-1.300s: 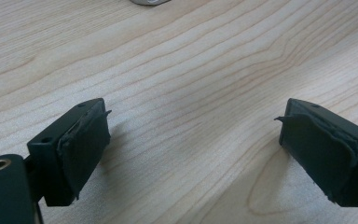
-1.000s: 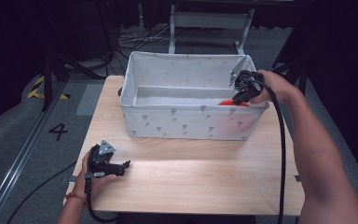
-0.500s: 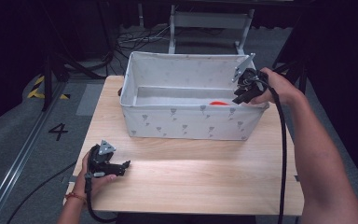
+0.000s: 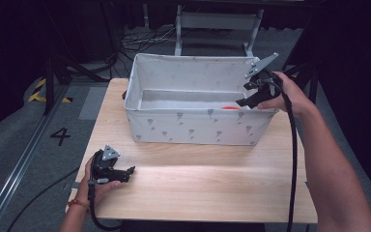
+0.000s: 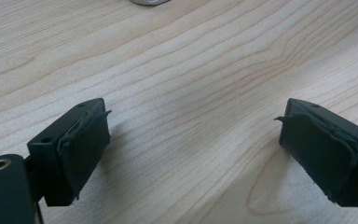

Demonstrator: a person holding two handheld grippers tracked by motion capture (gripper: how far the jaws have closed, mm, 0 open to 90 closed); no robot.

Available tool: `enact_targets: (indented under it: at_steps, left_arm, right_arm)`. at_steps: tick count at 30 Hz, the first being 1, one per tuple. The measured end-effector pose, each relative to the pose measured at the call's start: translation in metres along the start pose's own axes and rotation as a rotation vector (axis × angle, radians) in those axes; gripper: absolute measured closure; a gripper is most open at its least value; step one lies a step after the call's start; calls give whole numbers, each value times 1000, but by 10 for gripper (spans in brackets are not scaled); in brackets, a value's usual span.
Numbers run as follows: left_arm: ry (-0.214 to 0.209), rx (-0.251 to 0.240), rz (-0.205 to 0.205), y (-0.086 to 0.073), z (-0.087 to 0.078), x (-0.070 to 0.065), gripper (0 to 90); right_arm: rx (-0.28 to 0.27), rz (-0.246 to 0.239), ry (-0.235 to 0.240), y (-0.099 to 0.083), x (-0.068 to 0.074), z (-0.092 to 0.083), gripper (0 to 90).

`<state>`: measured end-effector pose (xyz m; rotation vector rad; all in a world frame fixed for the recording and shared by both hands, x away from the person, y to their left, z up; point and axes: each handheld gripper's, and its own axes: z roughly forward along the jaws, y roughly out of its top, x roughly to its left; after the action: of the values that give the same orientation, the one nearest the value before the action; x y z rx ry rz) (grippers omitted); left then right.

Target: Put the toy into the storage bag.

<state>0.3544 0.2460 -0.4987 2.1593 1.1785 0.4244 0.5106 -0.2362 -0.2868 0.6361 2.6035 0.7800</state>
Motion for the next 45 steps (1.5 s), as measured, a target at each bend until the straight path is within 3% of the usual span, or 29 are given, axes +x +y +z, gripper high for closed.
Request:
enact_targets:
  at_steps: [3,6,12,14,18,26,31,34,37,45]
  left_arm:
    - [0,0,0,0,0,0,88]
    - [0,1,0,0,0,0,88]
    - [-1,0,-2,0,0,0,88]
    - [0,0,-2,0,0,0,88]
    - [-1,0,-2,0,0,0,88]
    - [-1,0,0,0,0,0,88]
    - [0,0,-1,0,0,0,88]
    - [-1,1,-1,0,0,0,88]
    - [0,1,-1,0,0,0,88]
    - [0,0,-1,0,0,0,88]
  right_arm:
    - [-61,79,6,-6,-3,-4,264]
    - [-83,132,-40,-10,-2,-9,252]
    - [-99,141,-99,-14,4,-20,248]
    - [-119,146,-94,-17,7,-25,247]
    - [-123,155,-133,-24,12,-31,244]
    - [-181,160,-175,-39,27,-53,250]
    - [-189,139,-192,-47,39,-64,244]
    - [-196,122,-189,-56,47,-68,233]
    - [-183,99,-225,-64,53,-70,230]
    - [-186,111,-228,-93,67,-73,240]
